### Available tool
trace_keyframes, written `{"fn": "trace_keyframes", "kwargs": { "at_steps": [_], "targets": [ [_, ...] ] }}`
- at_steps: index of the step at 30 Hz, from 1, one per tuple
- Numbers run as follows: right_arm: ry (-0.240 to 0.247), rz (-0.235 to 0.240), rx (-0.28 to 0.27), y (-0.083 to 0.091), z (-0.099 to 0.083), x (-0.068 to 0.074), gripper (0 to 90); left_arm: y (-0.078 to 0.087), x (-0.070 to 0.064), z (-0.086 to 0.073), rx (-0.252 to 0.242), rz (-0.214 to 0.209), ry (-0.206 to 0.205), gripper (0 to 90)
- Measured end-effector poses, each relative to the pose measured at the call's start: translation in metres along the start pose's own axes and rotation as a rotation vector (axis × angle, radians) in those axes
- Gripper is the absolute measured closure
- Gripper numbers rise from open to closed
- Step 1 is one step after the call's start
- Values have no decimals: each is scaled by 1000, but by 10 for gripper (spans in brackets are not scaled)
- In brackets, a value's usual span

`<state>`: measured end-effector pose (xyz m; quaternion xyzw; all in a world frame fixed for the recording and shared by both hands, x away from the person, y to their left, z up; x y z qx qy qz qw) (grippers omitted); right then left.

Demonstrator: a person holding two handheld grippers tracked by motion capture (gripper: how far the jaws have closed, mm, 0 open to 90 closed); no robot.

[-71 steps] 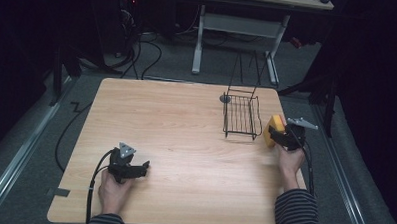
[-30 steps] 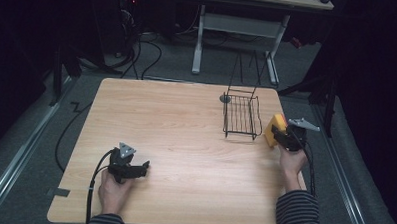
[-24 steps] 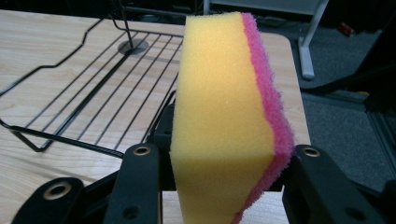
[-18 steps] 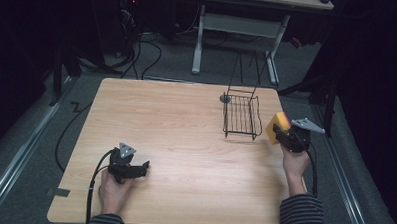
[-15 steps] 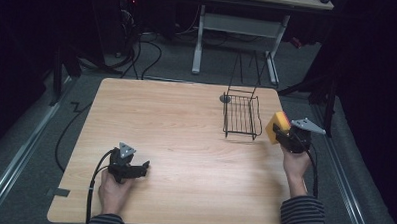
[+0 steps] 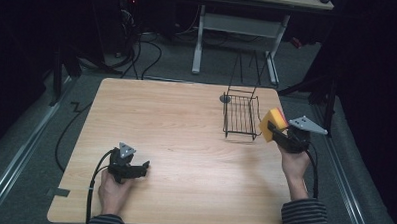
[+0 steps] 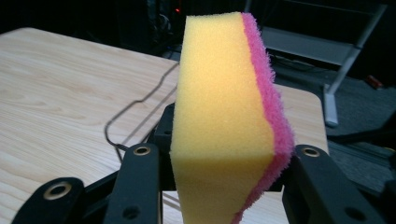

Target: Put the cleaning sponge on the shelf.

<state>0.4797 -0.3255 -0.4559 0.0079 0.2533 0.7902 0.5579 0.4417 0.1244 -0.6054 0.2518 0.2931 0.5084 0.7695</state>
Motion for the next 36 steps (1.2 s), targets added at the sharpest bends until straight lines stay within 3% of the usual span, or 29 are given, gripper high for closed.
{"fn": "trace_keyframes", "kwargs": {
  "at_steps": [9,18,26,36],
  "targets": [
    [33,42,-44,0,25,16,613,0,0,0,0,0,0,158],
    [47,81,-51,-17,38,31,613,0,0,0,0,-1,0,158],
    [56,91,-25,-39,40,32,614,0,0,0,0,0,0,158],
    [50,69,-8,-61,37,27,613,0,0,0,0,0,0,158]
  ]
}}
Point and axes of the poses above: each handheld gripper's, and its own axes: y roughly backward along the jaws, z roughly out of its top, x roughly to its left, the point moved 10 cm from there along -y, roughly forward along the jaws, and after that the axes turned 14 degrees about y, right-handed, at the moved point
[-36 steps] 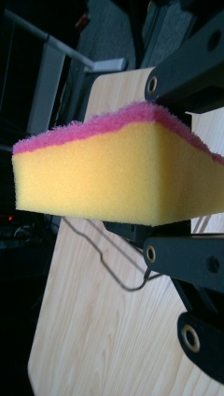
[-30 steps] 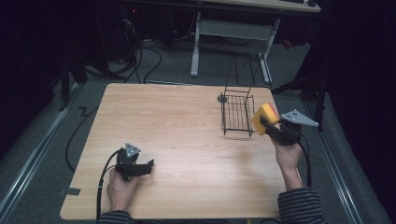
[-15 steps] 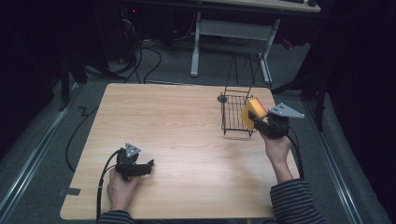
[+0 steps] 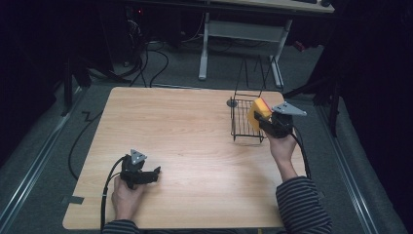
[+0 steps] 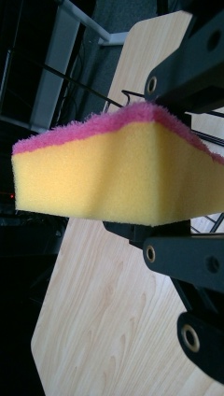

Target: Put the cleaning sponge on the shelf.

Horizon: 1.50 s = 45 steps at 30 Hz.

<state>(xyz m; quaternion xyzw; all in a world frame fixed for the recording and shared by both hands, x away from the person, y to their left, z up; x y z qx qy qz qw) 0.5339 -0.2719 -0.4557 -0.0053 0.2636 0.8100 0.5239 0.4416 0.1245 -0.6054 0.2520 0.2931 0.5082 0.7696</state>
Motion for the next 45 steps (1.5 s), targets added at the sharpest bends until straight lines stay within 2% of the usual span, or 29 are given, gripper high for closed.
{"fn": "trace_keyframes", "kwargs": {
  "at_steps": [18,26,29,40,45],
  "targets": [
    [-14,-10,60,-44,-10,0,612,0,0,0,0,0,0,158],
    [-5,-37,82,-58,-15,-7,612,0,0,0,0,0,-1,157],
    [-29,-42,87,-63,-16,-10,612,0,0,0,0,1,-1,157],
    [-48,-42,129,-80,-26,-9,612,0,0,0,-3,3,-1,158],
    [-39,-42,140,-83,-29,-9,611,0,0,0,-3,3,-1,158]
  ]
}}
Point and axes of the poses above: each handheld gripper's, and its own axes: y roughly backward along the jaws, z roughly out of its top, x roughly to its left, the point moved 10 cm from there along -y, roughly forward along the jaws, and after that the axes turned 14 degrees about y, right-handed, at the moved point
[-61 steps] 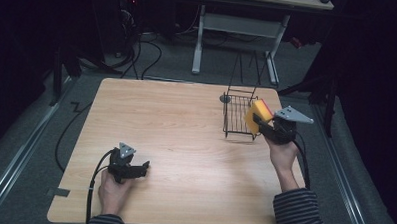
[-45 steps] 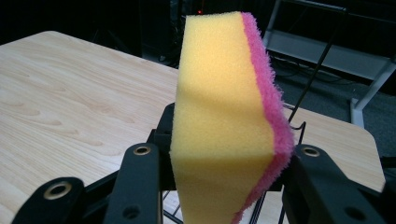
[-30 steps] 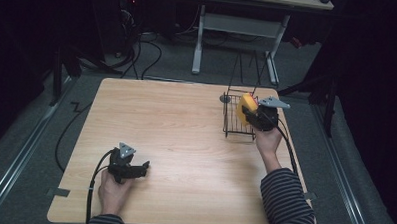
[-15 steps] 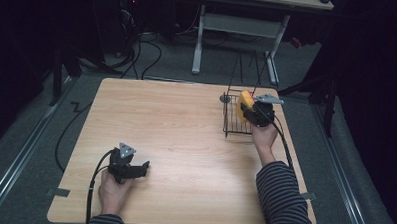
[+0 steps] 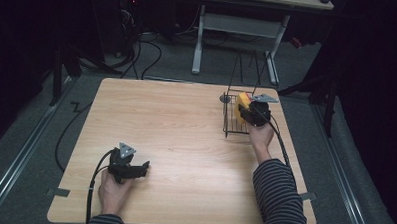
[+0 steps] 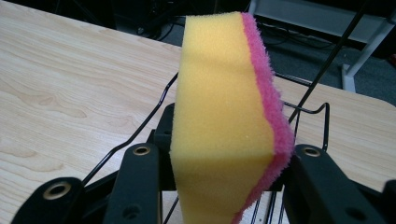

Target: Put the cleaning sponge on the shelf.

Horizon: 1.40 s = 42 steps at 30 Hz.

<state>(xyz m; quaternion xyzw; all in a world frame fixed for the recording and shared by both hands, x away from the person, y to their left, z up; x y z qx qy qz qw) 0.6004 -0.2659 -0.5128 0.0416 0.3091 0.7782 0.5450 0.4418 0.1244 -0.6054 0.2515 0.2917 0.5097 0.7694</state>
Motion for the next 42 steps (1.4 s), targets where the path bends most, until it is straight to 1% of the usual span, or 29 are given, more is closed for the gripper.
{"fn": "trace_keyframes", "kwargs": {
  "at_steps": [10,13,15,18,24,26,28,31,33,35,37,40,42],
  "targets": [
    [-6,4,4,-1,-1,0,602,0,0,0,-1,1,0,158],
    [-12,-3,12,-1,-1,0,515,0,0,0,1,0,0,158],
    [-25,-4,13,-2,-1,-1,476,0,0,0,0,0,0,158],
    [-40,5,16,-1,-2,-1,447,0,0,0,3,-2,0,158],
    [-33,7,19,0,-2,-2,402,0,0,0,3,-2,0,158],
    [-40,12,21,2,-2,-2,382,0,0,0,3,-2,0,158],
    [-47,17,29,3,-2,-1,356,0,0,0,3,-2,0,158],
    [-35,12,30,8,-2,-2,324,0,0,0,3,-2,0,157],
    [-29,18,24,10,-1,-2,313,0,0,0,3,-2,0,158],
    [-42,28,13,15,0,-1,299,0,0,0,3,-2,0,158],
    [-43,27,-4,20,1,-1,290,0,0,0,3,-2,0,158],
    [-39,29,5,24,0,-1,260,0,0,0,3,-2,0,158],
    [-27,33,1,27,1,-1,251,0,0,0,3,-2,0,158]
  ]
}}
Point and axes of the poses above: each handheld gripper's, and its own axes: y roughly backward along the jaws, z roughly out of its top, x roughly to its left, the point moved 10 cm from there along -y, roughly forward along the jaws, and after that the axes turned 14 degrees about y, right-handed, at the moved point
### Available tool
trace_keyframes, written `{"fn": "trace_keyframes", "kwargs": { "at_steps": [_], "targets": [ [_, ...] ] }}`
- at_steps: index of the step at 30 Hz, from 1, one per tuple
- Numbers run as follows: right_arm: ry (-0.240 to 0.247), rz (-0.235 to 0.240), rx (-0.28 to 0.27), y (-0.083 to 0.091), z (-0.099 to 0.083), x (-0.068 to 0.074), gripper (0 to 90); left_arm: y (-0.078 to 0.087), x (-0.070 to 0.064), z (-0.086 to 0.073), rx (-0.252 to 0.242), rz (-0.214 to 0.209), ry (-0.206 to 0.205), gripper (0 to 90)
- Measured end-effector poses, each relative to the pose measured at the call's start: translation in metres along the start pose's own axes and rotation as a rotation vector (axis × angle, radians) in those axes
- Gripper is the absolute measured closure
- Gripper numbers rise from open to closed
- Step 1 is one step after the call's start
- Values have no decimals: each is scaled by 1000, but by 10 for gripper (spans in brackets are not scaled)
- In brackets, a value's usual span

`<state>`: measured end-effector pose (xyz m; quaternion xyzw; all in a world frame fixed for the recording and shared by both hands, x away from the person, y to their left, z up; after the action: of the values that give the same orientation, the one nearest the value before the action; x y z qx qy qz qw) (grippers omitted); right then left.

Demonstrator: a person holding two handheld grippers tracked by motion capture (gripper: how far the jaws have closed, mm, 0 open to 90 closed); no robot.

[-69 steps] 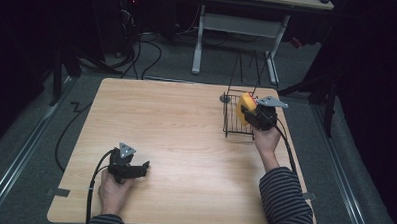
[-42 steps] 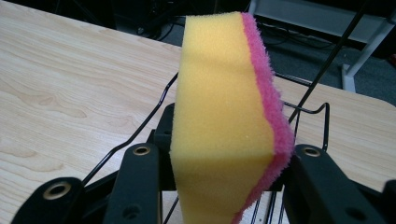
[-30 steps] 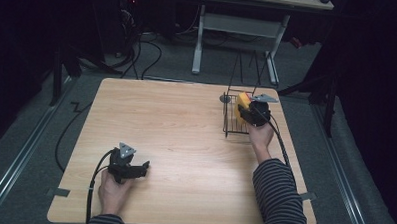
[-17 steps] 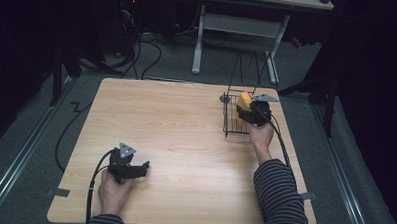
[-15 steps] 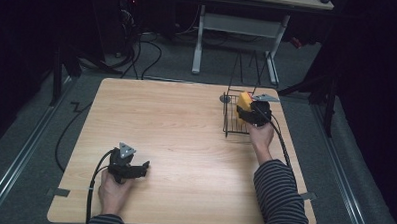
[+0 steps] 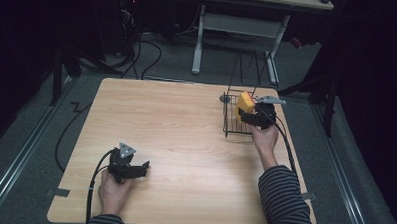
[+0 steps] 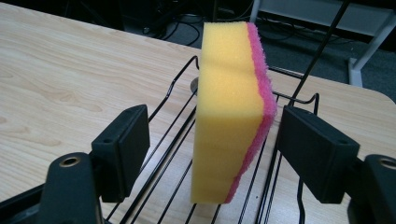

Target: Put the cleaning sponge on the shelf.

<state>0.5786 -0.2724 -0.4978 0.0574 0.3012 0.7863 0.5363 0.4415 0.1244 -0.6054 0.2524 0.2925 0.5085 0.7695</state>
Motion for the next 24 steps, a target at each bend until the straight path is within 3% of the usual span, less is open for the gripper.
{"fn": "trace_keyframes", "kwargs": {
  "at_steps": [15,20,24],
  "targets": [
    [-29,5,-46,22,2,-2,263,0,0,0,0,0,0,157],
    [-9,24,-32,31,0,0,263,0,0,0,-1,1,0,158],
    [-3,25,-53,39,3,1,276,0,0,0,-1,0,0,158]
  ]
}}
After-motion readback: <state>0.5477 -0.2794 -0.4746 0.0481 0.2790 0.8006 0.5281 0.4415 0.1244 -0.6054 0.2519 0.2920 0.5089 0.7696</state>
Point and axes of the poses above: each handheld gripper's, and its own axes: y roughly backward along the jaws, z roughly out of its top, x roughly to its left, the point moved 10 cm from there along -y, roughly forward along the jaws, and after that the axes turned 14 degrees about y, right-handed, at the moved point
